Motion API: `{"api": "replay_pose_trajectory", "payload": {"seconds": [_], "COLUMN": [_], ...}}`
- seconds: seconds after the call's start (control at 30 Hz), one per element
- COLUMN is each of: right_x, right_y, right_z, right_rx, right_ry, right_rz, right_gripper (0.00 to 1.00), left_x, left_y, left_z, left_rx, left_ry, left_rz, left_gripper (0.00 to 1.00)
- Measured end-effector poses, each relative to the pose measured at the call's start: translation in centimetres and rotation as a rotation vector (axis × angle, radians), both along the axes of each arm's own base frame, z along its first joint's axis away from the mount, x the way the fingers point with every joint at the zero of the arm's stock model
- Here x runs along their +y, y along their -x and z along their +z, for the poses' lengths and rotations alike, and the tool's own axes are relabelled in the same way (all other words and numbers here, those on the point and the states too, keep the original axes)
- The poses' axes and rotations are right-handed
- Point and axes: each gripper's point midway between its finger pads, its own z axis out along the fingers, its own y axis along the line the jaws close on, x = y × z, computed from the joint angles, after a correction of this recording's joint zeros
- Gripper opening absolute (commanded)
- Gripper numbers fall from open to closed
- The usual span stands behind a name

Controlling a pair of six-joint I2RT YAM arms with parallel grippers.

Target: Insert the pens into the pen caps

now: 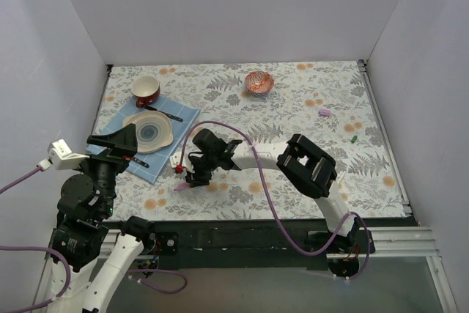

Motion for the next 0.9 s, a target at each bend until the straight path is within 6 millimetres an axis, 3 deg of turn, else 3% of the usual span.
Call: {"api": "replay_pose_trajectory", "payload": {"seconds": [0.13, 0.3, 0.5, 0.63, 0.7, 0.8, 0.9], "right_x": [-1.4, -5.1, -9.9, -13.3, -14.9, -16.0, -16.4], "right_y": [1.0, 2.8, 3.4, 2.3, 1.9, 1.8, 1.9], "right_z": [-0.2, -0.3, -0.5, -0.6, -0.6, -0.6, -0.4], "right_rx": [0.045, 0.125, 0.18, 0.204, 0.233, 0.278, 0.299], "right_ry": [0.033, 0.091, 0.134, 0.173, 0.195, 0.224, 0.263], "right_rz": [-0.034, -0.144, -0.398, -0.692, -0.84, -0.955, -1.001], "right_gripper": [0.4, 0.34, 0.24, 0.34, 0.46, 0.55, 0.58], "left_x": [0.2, 0.3, 0.1, -0.2, -0.4, -1.0, -2.0], "left_y": [0.0, 0.0, -0.4, -1.0, -1.4, -1.9, -2.3], "left_z": [-0.2, -0.2, -0.6, -1.2, -1.5, -2.1, -3.2], "left_rx": [0.007, 0.008, 0.027, 0.06, 0.074, 0.09, 0.105], "left_ry": [-0.002, -0.003, -0.021, -0.038, -0.046, -0.066, -0.1], "left_rz": [0.011, 0.015, 0.014, 0.006, 0.0, -0.024, -0.078], "left_gripper": [0.98, 0.98, 0.98, 0.98, 0.98, 0.98, 0.98]}}
